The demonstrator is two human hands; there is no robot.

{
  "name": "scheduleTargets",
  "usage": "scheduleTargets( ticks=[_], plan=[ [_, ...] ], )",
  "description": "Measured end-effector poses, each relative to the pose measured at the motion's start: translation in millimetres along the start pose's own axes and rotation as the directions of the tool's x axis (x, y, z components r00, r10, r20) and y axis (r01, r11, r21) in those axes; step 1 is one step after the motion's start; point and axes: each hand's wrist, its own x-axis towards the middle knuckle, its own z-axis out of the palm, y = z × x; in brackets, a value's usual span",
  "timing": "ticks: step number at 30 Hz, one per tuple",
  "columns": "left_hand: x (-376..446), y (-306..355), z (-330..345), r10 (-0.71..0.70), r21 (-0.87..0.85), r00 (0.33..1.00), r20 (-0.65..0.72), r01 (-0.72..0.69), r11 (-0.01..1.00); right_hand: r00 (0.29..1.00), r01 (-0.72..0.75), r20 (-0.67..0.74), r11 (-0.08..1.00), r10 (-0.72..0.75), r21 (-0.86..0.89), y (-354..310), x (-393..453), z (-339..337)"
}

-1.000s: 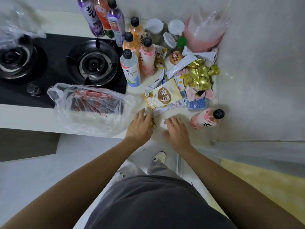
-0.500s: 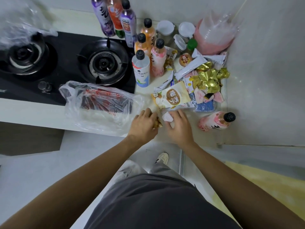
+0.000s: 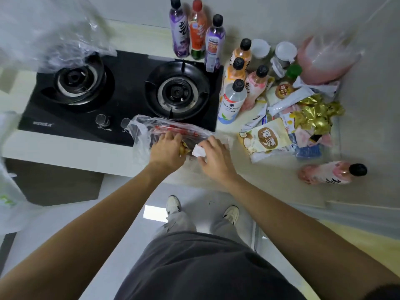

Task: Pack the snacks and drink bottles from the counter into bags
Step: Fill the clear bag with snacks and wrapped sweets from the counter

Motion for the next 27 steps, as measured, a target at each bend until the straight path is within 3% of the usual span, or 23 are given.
scheduleTargets(
  ticks=[8, 12, 17, 27],
  plan=[
    [-5, -31, 11, 0.205, 0.138, 0.977, 0.064, -0.212, 0.967, 0.995, 0.011, 0.102, 0.996, -0.003, -0.083, -23, 4, 16],
    [-5, -21, 7, 0.265, 0.102, 0.964, 0.025, -0.267, 0.958, 0.997, -0.064, -0.046, 0.998, 0.064, -0.009, -17, -6, 5],
    [8, 24, -7, 0.366, 0.055, 0.930, 0.040, -0.368, 0.928, 0.957, -0.216, -0.191, 0.976, 0.219, 0.037, 17, -20, -28],
    [50, 153, 10, 0.472, -0.027, 0.879, 0.073, -0.471, 0.882, 0.872, -0.482, -0.114, 0.876, 0.476, -0.030, 120, -67, -59]
  ],
)
